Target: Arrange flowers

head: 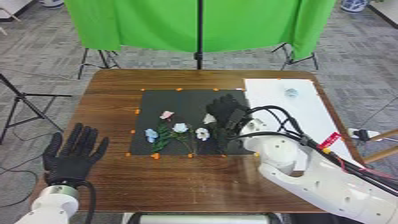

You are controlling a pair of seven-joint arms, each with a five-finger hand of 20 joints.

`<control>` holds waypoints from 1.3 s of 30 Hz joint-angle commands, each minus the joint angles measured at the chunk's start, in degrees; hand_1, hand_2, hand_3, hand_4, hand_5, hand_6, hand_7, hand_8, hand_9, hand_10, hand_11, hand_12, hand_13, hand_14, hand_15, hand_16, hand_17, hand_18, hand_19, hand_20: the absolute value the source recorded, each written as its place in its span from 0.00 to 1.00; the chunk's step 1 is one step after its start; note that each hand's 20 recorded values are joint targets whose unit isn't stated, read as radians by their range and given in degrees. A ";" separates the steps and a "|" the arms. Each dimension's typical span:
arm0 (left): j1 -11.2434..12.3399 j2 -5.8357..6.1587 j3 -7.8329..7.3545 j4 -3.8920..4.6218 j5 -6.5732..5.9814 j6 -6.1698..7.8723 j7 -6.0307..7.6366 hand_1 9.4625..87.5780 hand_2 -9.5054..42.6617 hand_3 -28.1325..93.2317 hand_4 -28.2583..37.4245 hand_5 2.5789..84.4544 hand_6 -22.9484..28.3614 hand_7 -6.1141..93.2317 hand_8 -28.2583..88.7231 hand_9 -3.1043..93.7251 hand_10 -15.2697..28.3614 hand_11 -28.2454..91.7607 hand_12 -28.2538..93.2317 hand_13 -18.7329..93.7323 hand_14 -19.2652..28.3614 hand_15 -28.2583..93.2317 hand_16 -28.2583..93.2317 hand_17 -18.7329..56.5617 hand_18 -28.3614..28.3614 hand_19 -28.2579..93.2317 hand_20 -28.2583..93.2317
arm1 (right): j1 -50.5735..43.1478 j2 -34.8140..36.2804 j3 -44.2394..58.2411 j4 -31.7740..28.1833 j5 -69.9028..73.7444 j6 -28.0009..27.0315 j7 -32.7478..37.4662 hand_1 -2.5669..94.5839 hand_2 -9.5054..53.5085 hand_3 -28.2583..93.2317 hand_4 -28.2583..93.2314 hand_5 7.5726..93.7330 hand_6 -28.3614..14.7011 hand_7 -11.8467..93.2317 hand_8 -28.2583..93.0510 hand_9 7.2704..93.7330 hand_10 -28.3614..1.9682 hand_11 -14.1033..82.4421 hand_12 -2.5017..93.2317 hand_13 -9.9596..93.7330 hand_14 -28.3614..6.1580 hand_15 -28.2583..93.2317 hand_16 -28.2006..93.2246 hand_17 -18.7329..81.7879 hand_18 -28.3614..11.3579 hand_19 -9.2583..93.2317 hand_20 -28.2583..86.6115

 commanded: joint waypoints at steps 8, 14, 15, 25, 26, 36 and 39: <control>0.58 0.00 -0.34 -0.07 -1.25 -0.42 -0.72 0.25 0.45 0.84 0.00 0.50 0.59 0.31 0.13 0.47 0.70 0.51 0.34 0.47 0.73 0.65 0.18 0.19 0.77 0.57 0.39 | -1.23 -1.61 2.04 1.93 -0.02 -4.16 1.38 0.66 0.00 0.79 0.00 0.63 0.60 0.41 0.25 0.75 0.53 0.25 0.46 0.70 0.62 0.59 0.56 0.54 0.20 0.85 0.51; 0.49 -0.15 -0.24 -0.02 -1.69 -0.12 -0.62 0.25 0.45 0.85 0.00 0.50 0.59 0.31 0.13 0.47 0.70 0.51 0.34 0.47 0.73 0.65 0.18 0.19 0.77 0.57 0.39 | -2.30 -2.03 3.74 1.85 2.00 -4.95 2.10 0.66 0.00 0.79 0.00 0.62 0.59 0.35 0.23 0.71 0.50 0.28 0.40 0.68 0.61 0.59 0.56 0.53 0.20 0.84 0.50; 0.51 -0.19 -0.25 -0.10 -1.86 0.20 -0.55 0.25 0.45 0.85 0.00 0.50 0.59 0.31 0.13 0.47 0.70 0.51 0.34 0.47 0.73 0.65 0.18 0.19 0.77 0.57 0.39 | -2.54 -1.98 4.15 1.60 2.53 -4.70 2.28 0.66 0.00 0.79 0.00 0.62 0.60 0.34 0.21 0.70 0.49 0.30 0.38 0.68 0.61 0.58 0.55 0.53 0.20 0.84 0.50; 1.04 -0.25 -0.28 -0.37 -2.23 -0.11 0.06 0.25 0.45 0.85 0.00 0.50 0.59 0.31 0.13 0.47 0.70 0.51 0.34 0.47 0.73 0.66 0.18 0.19 0.77 0.57 0.39 | -4.40 -0.43 7.66 -2.71 4.31 -7.17 3.08 0.63 0.00 0.81 0.00 0.53 0.57 0.29 0.13 0.60 0.40 0.34 0.24 0.66 0.55 0.57 0.52 0.52 0.18 0.83 0.48; 0.95 -0.26 -0.23 -0.37 -2.34 0.05 0.08 0.25 0.44 0.85 0.00 0.50 0.59 0.31 0.13 0.47 0.70 0.51 0.34 0.47 0.73 0.65 0.18 0.19 0.77 0.57 0.39 | -4.55 -0.22 8.05 -3.15 4.65 -7.54 3.40 0.62 0.00 0.82 0.00 0.52 0.57 0.29 0.14 0.60 0.39 0.34 0.23 0.65 0.53 0.58 0.51 0.52 0.18 0.83 0.48; 1.29 -0.43 0.10 -0.09 -1.43 -1.22 0.54 0.25 0.43 0.85 0.00 0.49 0.59 0.31 0.13 0.46 0.70 0.51 0.34 0.47 0.73 0.65 0.18 0.19 0.77 0.57 0.39 | -3.87 0.19 12.53 -1.35 4.65 -6.84 9.85 0.60 0.00 0.85 0.00 0.49 0.53 0.25 0.15 0.55 0.34 0.32 0.23 0.61 0.43 0.60 0.45 0.51 0.15 0.85 0.48; 1.08 -0.43 0.38 0.14 -0.99 -1.66 0.30 0.25 0.43 0.85 0.00 0.49 0.59 0.31 0.13 0.46 0.70 0.51 0.34 0.47 0.73 0.65 0.18 0.19 0.77 0.57 0.39 | -2.36 -1.13 13.88 4.32 5.12 -1.59 14.24 0.59 0.00 0.86 0.00 0.50 0.53 0.25 0.15 0.53 0.30 0.31 0.23 0.58 0.38 0.61 0.41 0.51 0.15 0.85 0.48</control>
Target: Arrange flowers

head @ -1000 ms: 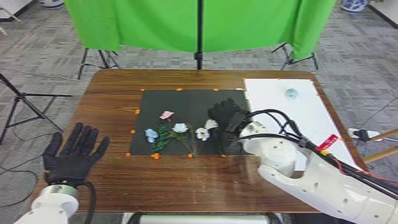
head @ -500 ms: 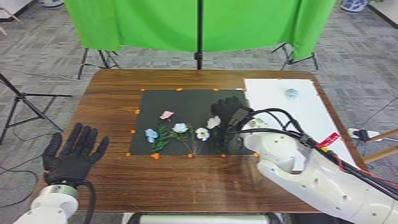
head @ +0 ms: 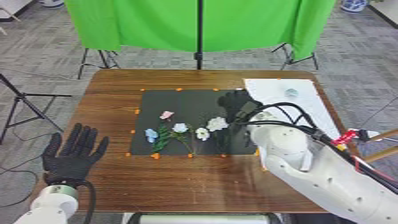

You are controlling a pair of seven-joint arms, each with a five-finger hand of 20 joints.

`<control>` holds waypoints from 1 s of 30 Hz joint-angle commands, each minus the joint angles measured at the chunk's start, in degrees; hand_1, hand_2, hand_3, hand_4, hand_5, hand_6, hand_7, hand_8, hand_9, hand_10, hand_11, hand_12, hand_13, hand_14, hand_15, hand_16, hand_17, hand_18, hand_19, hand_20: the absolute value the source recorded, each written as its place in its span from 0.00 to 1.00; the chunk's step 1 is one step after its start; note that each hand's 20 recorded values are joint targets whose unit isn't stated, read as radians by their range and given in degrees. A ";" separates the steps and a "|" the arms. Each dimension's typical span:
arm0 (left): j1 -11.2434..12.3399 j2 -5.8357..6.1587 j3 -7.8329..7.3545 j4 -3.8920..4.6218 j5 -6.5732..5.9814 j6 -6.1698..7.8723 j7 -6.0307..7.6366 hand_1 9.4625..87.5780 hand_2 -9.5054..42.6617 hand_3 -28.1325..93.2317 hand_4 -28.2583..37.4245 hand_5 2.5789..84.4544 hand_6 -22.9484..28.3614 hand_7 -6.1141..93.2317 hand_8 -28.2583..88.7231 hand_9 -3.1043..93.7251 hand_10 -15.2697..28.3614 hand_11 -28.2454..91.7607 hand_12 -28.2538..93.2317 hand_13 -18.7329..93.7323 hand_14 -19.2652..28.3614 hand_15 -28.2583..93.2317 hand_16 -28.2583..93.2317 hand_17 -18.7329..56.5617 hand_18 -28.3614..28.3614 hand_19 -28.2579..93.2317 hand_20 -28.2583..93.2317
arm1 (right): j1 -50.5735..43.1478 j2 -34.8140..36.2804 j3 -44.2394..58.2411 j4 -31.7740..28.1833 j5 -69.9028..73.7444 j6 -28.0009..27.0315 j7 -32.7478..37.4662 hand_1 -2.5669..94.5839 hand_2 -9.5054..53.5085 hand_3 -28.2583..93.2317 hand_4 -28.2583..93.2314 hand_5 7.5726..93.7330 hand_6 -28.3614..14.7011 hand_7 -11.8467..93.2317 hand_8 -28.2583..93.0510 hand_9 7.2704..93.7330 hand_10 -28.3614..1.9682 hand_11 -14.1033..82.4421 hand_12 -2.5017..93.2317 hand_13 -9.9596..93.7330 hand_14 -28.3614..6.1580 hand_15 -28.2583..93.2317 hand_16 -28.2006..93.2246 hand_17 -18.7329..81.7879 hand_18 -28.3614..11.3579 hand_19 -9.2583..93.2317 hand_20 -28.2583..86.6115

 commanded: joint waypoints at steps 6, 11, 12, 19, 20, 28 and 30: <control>0.73 -0.55 1.05 0.91 0.83 -4.73 0.29 0.25 0.42 0.85 0.00 0.49 0.58 0.31 0.13 0.46 0.70 0.50 0.34 0.47 0.73 0.64 0.18 0.19 0.77 0.57 0.39 | 2.74 -2.86 8.92 18.20 7.25 14.97 11.91 0.59 0.00 0.88 0.00 0.51 0.53 0.27 0.14 0.45 0.27 0.30 0.21 0.46 0.30 0.58 0.35 0.44 0.16 0.77 0.42; 0.41 -0.44 1.42 1.26 1.33 -5.79 0.13 0.24 0.41 0.85 0.00 0.48 0.58 0.30 0.13 0.45 0.70 0.49 0.34 0.46 0.72 0.63 0.18 0.19 0.77 0.56 0.39 | 4.95 -4.41 10.16 25.50 11.42 11.55 13.54 0.58 0.00 0.89 0.00 0.47 0.55 0.29 0.13 0.39 0.34 0.27 0.19 0.39 0.30 0.54 0.32 0.39 0.18 0.71 0.39; 0.26 -0.43 1.54 1.38 1.23 -6.12 0.18 0.24 0.41 0.85 0.00 0.48 0.58 0.30 0.13 0.45 0.70 0.49 0.34 0.46 0.72 0.63 0.18 0.19 0.77 0.56 0.39 | 4.91 -4.76 10.65 26.65 13.17 12.31 13.91 0.58 0.00 0.89 0.00 0.46 0.56 0.29 0.13 0.38 0.35 0.27 0.18 0.39 0.31 0.53 0.32 0.38 0.18 0.71 0.38; 0.01 -0.24 2.13 1.75 1.32 -7.32 0.62 0.25 0.40 0.85 0.00 0.48 0.58 0.30 0.13 0.45 0.70 0.49 0.34 0.46 0.72 0.62 0.19 0.19 0.77 0.56 0.39 | 6.66 -7.17 10.45 33.78 13.48 9.45 13.71 0.57 0.00 0.89 0.00 0.43 0.59 0.30 0.12 0.33 0.48 0.26 0.14 0.35 0.41 0.47 0.28 0.36 0.23 0.66 0.35; -0.15 -0.23 2.10 1.84 0.97 -7.33 0.56 0.25 0.40 0.85 0.00 0.48 0.58 0.30 0.13 0.45 0.69 0.49 0.34 0.46 0.72 0.62 0.19 0.19 0.77 0.56 0.39 | 7.29 -7.32 10.03 34.52 13.57 8.65 13.48 0.57 0.00 0.89 0.00 0.43 0.60 0.30 0.12 0.32 0.49 0.25 0.13 0.35 0.41 0.46 0.28 0.36 0.23 0.65 0.35; -0.04 -0.19 2.30 1.77 0.71 -6.72 0.80 0.25 0.39 0.85 0.00 0.48 0.58 0.29 0.13 0.44 0.69 0.49 0.34 0.43 0.70 0.61 0.19 0.19 0.77 0.55 0.39 | 6.72 -7.36 9.79 35.32 15.26 8.47 15.52 0.59 0.00 0.88 0.00 0.44 0.59 0.31 0.12 0.37 0.38 0.28 0.15 0.44 0.40 0.52 0.31 0.42 0.23 0.71 0.38; 0.03 -0.23 2.29 1.72 0.47 -6.59 0.98 0.25 0.39 0.85 0.00 0.48 0.58 0.29 0.14 0.44 0.69 0.49 0.34 0.43 0.70 0.61 0.19 0.19 0.77 0.55 0.39 | 6.38 -6.87 8.75 35.09 15.22 11.16 16.57 0.61 0.00 0.86 0.00 0.48 0.59 0.34 0.12 0.45 0.36 0.34 0.21 0.55 0.46 0.58 0.37 0.51 0.31 0.72 0.38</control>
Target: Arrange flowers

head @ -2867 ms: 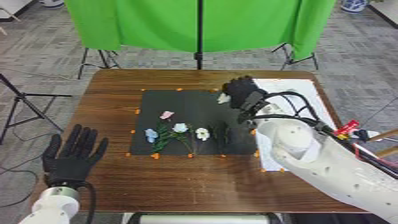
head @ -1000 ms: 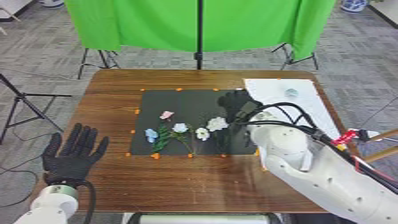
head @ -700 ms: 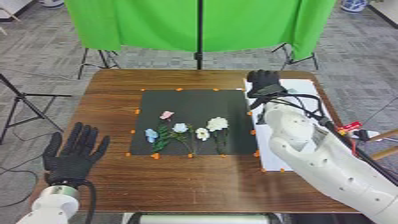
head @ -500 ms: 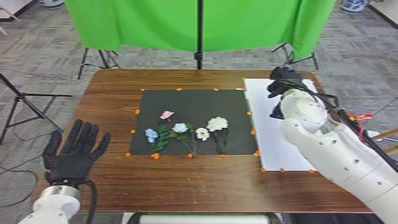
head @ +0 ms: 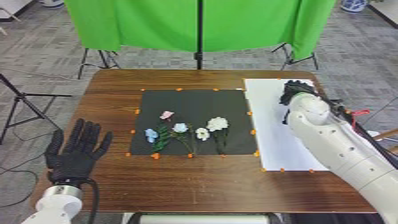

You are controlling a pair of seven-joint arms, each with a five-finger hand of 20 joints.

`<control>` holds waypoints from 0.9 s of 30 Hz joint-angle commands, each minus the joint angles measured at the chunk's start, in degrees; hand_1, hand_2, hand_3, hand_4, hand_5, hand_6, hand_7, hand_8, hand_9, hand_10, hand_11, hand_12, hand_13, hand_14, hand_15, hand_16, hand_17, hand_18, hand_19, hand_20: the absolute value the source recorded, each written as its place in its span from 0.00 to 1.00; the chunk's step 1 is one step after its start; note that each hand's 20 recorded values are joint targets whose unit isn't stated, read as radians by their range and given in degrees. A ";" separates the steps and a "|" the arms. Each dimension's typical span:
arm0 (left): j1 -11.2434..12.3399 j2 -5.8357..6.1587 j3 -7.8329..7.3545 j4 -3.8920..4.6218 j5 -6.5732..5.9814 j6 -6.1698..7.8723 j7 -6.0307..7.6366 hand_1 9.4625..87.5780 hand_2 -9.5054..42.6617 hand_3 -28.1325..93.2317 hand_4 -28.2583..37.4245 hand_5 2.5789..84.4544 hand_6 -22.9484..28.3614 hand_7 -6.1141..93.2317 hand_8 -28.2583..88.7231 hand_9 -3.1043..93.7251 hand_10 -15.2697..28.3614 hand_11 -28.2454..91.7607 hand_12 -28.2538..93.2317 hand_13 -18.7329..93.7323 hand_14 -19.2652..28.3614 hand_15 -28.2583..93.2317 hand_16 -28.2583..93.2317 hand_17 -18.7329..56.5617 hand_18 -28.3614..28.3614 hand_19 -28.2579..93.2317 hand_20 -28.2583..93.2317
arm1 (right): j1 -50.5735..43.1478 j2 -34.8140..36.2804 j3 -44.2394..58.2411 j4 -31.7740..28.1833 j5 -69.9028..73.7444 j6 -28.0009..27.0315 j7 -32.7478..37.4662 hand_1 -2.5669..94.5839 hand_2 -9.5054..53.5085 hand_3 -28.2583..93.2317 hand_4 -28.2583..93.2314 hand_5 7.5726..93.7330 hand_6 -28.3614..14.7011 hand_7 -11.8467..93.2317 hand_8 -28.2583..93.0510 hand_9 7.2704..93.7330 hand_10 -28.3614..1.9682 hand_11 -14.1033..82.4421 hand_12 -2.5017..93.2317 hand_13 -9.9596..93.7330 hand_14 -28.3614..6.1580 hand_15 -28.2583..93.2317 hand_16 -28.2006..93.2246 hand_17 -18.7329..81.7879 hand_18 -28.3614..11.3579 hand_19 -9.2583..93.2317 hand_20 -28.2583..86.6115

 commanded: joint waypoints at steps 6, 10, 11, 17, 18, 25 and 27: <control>0.80 -0.15 0.45 0.48 -0.18 -0.09 0.35 0.25 0.39 0.85 0.00 0.48 0.58 0.30 0.14 0.44 0.69 0.49 0.35 0.44 0.71 0.61 0.19 0.19 0.77 0.55 0.39 | -2.66 2.25 -1.93 -2.27 1.11 8.54 2.81 0.66 0.00 0.78 0.00 0.57 0.59 0.45 0.23 0.65 0.51 0.36 0.44 0.69 0.64 0.60 0.53 0.59 0.32 0.81 0.43; 0.91 -0.10 0.32 0.51 -0.20 -0.79 0.81 0.24 0.39 0.85 0.00 0.48 0.58 0.30 0.13 0.44 0.69 0.49 0.35 0.44 0.71 0.61 0.19 0.19 0.77 0.55 0.39 | -6.92 2.91 2.10 -8.01 0.23 9.80 2.40 0.64 0.00 0.79 0.00 0.62 0.61 0.51 0.26 0.72 0.54 0.38 0.52 0.72 0.63 0.63 0.56 0.57 0.24 0.87 0.47; 1.07 -0.15 0.28 0.44 -0.04 -0.78 0.76 0.24 0.38 0.86 0.00 0.48 0.58 0.30 0.13 0.44 0.69 0.49 0.35 0.44 0.71 0.61 0.20 0.19 0.77 0.55 0.39 | -8.77 3.15 3.60 -10.55 0.27 10.03 2.37 0.64 0.00 0.79 0.00 0.62 0.61 0.51 0.26 0.72 0.54 0.38 0.52 0.72 0.63 0.63 0.56 0.57 0.24 0.87 0.48; 0.84 -0.41 0.53 0.54 0.14 -0.56 0.25 0.24 0.38 0.86 0.00 0.48 0.58 0.29 0.13 0.44 0.69 0.49 0.35 0.44 0.71 0.61 0.20 0.19 0.77 0.55 0.39 | -18.20 6.44 7.55 -26.69 -4.32 9.29 -0.06 0.63 0.00 0.79 0.00 0.62 0.60 0.50 0.27 0.71 0.52 0.38 0.52 0.71 0.61 0.64 0.56 0.56 0.22 0.87 0.49; 0.72 -0.38 0.54 0.59 0.23 -0.67 0.29 0.24 0.38 0.86 0.00 0.48 0.58 0.29 0.13 0.45 0.69 0.49 0.35 0.44 0.71 0.61 0.20 0.19 0.77 0.55 0.39 | -19.96 7.06 8.38 -29.42 -4.60 8.63 -0.91 0.63 0.00 0.79 0.00 0.62 0.59 0.50 0.27 0.71 0.51 0.38 0.52 0.71 0.61 0.64 0.56 0.56 0.22 0.87 0.49; 0.47 -0.28 -0.10 0.64 1.41 -1.21 0.84 0.24 0.38 0.86 0.00 0.48 0.57 0.29 0.14 0.44 0.69 0.49 0.35 0.44 0.71 0.61 0.20 0.19 0.77 0.55 0.39 | -29.85 7.31 13.87 -42.48 -4.16 2.03 -3.15 0.62 0.00 0.78 0.00 0.62 0.56 0.44 0.27 0.69 0.47 0.37 0.48 0.69 0.55 0.65 0.54 0.55 0.20 0.87 0.49; 0.82 -0.29 -0.71 0.57 2.31 -0.92 1.41 0.24 0.38 0.86 0.00 0.48 0.57 0.29 0.14 0.44 0.69 0.49 0.35 0.44 0.71 0.61 0.20 0.19 0.77 0.55 0.39 | -30.57 6.05 13.92 -43.62 -4.02 -0.32 -3.32 0.62 0.00 0.79 0.00 0.62 0.56 0.43 0.28 0.69 0.46 0.38 0.47 0.68 0.55 0.65 0.54 0.54 0.19 0.87 0.49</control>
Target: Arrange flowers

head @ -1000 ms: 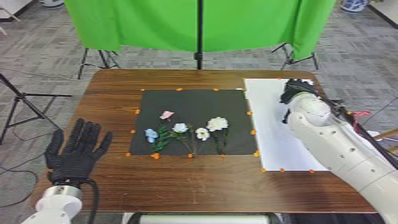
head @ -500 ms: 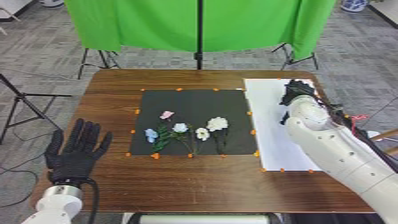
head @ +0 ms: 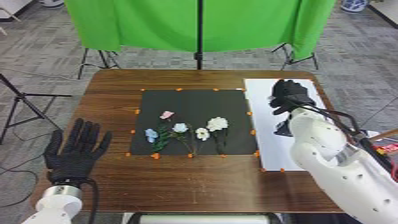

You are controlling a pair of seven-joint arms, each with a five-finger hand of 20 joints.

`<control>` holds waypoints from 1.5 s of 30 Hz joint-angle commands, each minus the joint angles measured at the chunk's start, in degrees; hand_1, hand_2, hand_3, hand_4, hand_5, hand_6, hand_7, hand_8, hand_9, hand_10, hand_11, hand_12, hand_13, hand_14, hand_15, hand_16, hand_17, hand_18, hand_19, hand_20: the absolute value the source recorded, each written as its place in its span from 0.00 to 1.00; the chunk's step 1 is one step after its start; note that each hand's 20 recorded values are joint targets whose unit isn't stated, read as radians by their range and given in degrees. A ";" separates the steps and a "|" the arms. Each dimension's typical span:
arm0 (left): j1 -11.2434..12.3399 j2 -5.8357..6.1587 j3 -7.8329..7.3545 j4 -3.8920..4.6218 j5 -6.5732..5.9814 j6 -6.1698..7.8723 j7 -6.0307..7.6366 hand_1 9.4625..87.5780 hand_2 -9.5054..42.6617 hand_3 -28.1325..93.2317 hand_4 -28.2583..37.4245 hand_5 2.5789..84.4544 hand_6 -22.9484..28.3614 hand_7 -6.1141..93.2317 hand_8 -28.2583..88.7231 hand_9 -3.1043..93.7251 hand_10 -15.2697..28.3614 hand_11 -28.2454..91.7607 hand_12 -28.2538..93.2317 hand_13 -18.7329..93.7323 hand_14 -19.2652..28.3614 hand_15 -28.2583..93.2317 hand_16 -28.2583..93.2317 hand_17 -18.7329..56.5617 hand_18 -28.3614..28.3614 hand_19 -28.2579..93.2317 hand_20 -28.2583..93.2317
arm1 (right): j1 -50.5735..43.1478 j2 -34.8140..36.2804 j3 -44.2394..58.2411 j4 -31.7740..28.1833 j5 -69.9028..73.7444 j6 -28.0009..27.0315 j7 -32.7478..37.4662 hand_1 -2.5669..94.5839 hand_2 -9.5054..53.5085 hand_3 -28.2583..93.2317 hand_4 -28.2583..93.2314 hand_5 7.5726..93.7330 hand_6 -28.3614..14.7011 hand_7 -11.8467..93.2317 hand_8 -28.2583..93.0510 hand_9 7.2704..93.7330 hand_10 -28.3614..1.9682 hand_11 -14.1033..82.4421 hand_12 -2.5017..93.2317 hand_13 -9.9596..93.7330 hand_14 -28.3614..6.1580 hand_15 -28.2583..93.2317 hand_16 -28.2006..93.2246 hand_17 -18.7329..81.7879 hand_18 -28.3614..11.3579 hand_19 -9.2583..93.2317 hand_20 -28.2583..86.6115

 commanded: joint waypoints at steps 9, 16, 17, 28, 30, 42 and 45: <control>-0.05 -0.37 -0.51 0.73 0.55 0.18 0.24 0.24 0.37 0.86 0.00 0.48 0.57 0.29 0.14 0.44 0.69 0.49 0.35 0.44 0.71 0.60 0.20 0.19 0.77 0.54 0.39 | -8.24 -2.80 -3.16 -8.97 -3.60 -6.36 -1.55 0.61 0.00 0.80 0.00 0.62 0.56 0.38 0.27 0.67 0.43 0.40 0.43 0.68 0.54 0.65 0.53 0.54 0.18 0.87 0.49; 0.16 0.03 -0.40 0.73 0.49 0.79 -0.44 0.24 0.37 0.86 0.00 0.48 0.58 0.29 0.14 0.44 0.69 0.49 0.35 0.45 0.71 0.61 0.20 0.19 0.77 0.54 0.39 | -9.38 -2.91 -3.13 -9.31 -4.76 -9.46 -1.94 0.61 0.00 0.80 0.00 0.61 0.55 0.32 0.15 0.65 0.40 0.41 0.38 0.67 0.53 0.65 0.53 0.53 0.17 0.87 0.50; 0.26 0.00 -0.19 0.66 0.02 1.02 -0.75 0.24 0.37 0.86 0.00 0.48 0.58 0.29 0.14 0.44 0.69 0.49 0.35 0.45 0.71 0.61 0.20 0.19 0.76 0.54 0.39 | -9.47 -2.79 -3.15 -9.48 -4.39 -10.08 -2.04 0.61 0.00 0.80 0.00 0.60 0.53 0.30 0.15 0.64 0.38 0.43 0.34 0.66 0.52 0.65 0.52 0.53 0.17 0.87 0.50; 0.29 -0.15 0.42 0.76 -0.39 1.46 -1.59 0.24 0.38 0.86 0.00 0.48 0.58 0.30 0.13 0.44 0.69 0.49 0.35 0.45 0.71 0.61 0.20 0.19 0.76 0.54 0.39 | -9.12 -3.52 -4.59 -10.12 -2.64 -9.44 -1.42 0.58 0.00 0.82 0.00 0.57 0.49 0.25 0.15 0.62 0.34 0.45 0.28 0.66 0.47 0.66 0.50 0.52 0.15 0.90 0.52; 0.26 -0.13 0.62 0.80 -0.13 1.92 -1.76 0.24 0.38 0.86 0.00 0.48 0.58 0.30 0.13 0.45 0.69 0.49 0.35 0.45 0.71 0.61 0.20 0.19 0.76 0.54 0.39 | -9.07 -3.71 -4.73 -10.28 -1.50 -7.65 -0.72 0.56 0.00 0.83 0.00 0.55 0.48 0.25 0.15 0.61 0.33 0.44 0.28 0.66 0.44 0.67 0.48 0.52 0.14 0.90 0.52; -0.01 -0.24 1.12 0.96 -0.07 2.24 -2.50 0.24 0.39 0.86 0.00 0.49 0.58 0.30 0.13 0.45 0.69 0.49 0.35 0.46 0.71 0.64 0.19 0.19 0.77 0.55 0.40 | -10.16 -2.46 -4.06 -12.57 -0.65 -5.93 0.81 0.53 0.00 0.77 0.00 0.39 0.42 0.20 0.17 0.50 0.24 0.35 0.23 0.62 0.37 0.71 0.41 0.54 0.12 0.95 0.54; -0.12 -0.18 0.94 1.01 -0.11 2.49 -2.56 0.24 0.39 0.86 0.00 0.48 0.58 0.30 0.13 0.45 0.69 0.49 0.35 0.46 0.72 0.63 0.19 0.19 0.77 0.55 0.40 | -10.68 -1.94 -3.00 -13.48 -0.21 -6.18 1.07 0.50 0.00 0.78 0.00 0.37 0.41 0.19 0.17 0.48 0.22 0.33 0.22 0.62 0.36 0.70 0.40 0.54 0.12 0.95 0.53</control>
